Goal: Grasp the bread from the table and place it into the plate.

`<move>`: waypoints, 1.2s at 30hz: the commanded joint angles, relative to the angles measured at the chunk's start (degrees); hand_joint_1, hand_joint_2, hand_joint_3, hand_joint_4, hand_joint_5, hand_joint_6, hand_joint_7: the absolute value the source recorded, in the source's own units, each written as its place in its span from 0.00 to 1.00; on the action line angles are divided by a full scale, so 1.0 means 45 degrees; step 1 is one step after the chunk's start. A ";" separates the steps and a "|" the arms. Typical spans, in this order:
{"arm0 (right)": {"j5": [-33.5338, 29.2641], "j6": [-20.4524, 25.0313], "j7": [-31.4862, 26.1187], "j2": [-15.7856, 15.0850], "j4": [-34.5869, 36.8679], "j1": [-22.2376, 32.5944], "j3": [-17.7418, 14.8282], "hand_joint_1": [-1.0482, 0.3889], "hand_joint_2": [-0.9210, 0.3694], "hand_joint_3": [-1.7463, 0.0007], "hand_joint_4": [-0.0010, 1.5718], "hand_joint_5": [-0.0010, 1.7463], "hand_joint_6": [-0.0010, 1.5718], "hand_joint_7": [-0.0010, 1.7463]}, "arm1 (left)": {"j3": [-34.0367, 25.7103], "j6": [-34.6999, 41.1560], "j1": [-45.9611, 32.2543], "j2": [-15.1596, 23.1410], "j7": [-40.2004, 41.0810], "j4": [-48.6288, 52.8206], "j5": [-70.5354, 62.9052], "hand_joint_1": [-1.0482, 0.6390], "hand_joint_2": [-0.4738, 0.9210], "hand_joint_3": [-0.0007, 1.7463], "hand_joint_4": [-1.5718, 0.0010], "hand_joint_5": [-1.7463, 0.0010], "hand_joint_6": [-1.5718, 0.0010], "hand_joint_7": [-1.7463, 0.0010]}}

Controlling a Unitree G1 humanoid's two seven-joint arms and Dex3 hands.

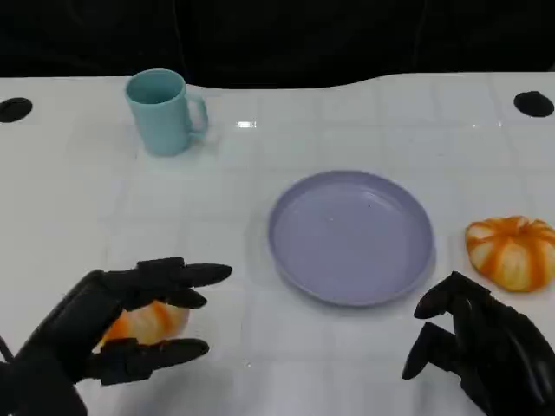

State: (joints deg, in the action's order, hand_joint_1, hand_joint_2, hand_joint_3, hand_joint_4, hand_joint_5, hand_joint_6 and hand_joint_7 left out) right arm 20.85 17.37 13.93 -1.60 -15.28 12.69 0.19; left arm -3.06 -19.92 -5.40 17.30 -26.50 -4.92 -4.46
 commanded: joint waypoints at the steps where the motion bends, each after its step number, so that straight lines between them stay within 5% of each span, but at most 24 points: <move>1: 0.0047 0.0044 -0.0057 -0.0046 -0.0227 0.0047 -0.0066 0.38 0.00 0.70 0.40 1.00 0.27 0.98 | 0.0008 0.0427 -0.0139 0.0973 0.0390 -0.1126 -0.1402 0.31 1.00 0.05 0.83 0.69 0.69 1.00; 10: 0.0040 0.0024 -0.0088 0.0005 -0.0251 0.0072 -0.0047 0.38 0.00 0.70 0.40 1.00 0.26 0.98 | -0.0134 0.1392 -0.0479 0.2370 0.1181 -0.3156 -0.5403 0.31 1.00 0.01 0.87 0.87 0.78 1.00; 19: -0.0011 -0.0053 -0.0072 0.0054 -0.0230 0.0098 -0.0038 0.37 0.00 0.70 0.40 1.00 0.27 0.97 | 0.0484 0.3170 -0.0601 0.2782 0.0845 -0.4704 -0.8996 0.30 0.99 0.00 0.92 0.96 0.85 1.00; 36: -0.0014 0.0127 -0.0100 0.0008 -0.0350 0.0111 0.0006 0.36 0.00 0.70 0.40 1.00 0.28 0.97 | 0.2340 0.4187 0.0445 0.2688 0.1481 -0.2435 -1.0883 0.33 0.97 0.00 0.95 0.99 0.90 1.00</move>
State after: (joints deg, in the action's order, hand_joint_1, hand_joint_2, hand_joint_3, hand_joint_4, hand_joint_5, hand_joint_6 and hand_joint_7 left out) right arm 20.80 17.53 13.83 -1.12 -16.12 12.91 0.46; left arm 6.20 -1.83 -4.72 29.15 -21.50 -18.81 -52.27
